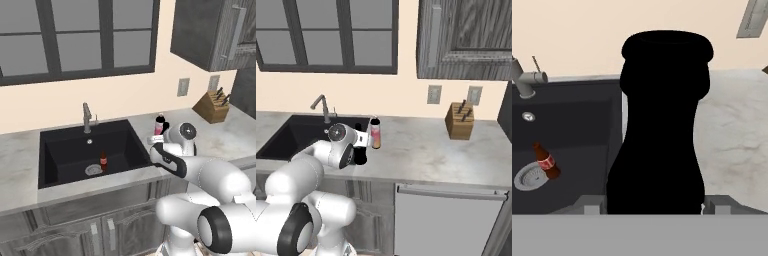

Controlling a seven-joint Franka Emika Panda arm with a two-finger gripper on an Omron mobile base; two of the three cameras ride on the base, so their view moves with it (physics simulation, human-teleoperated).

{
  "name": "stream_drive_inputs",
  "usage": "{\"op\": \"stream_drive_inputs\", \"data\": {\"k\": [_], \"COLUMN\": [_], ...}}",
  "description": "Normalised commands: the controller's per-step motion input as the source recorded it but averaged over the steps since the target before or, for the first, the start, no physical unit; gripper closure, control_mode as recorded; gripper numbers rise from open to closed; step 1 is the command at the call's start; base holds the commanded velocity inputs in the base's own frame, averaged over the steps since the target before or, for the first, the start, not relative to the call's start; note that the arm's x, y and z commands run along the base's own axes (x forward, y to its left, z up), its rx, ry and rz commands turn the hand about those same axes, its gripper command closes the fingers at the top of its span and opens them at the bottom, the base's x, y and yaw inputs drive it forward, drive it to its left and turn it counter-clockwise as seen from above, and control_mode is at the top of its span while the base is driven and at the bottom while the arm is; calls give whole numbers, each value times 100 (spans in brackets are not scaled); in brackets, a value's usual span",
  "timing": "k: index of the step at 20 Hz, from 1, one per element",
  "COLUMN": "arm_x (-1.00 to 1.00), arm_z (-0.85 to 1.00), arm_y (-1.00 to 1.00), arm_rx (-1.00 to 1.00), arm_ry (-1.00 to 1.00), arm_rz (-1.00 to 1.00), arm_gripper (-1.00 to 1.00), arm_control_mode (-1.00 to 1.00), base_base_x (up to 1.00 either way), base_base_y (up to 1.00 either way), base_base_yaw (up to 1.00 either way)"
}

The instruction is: Place the large bottle from the dining counter next to the other large bottle outside the sink, and place the small bottle from the dining counter next to the other small bottle inside the sink.

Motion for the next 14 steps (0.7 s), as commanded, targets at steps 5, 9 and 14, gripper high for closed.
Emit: {"op": "stream_drive_inputs", "data": {"k": [5,9,14], "arm_x": [0,0,0], "arm_z": [0,0,0], "arm_y": [0,0,0], "arm_rx": [0,0,0], "arm_ry": [0,0,0], "arm_rz": [0,0,0], "arm_gripper": [100,100,100], "arm_control_mode": [100,100,100], "base_base_x": [29,25,20], "base_base_y": [11,12,9], "base_base_yaw": [0,0,0]}}
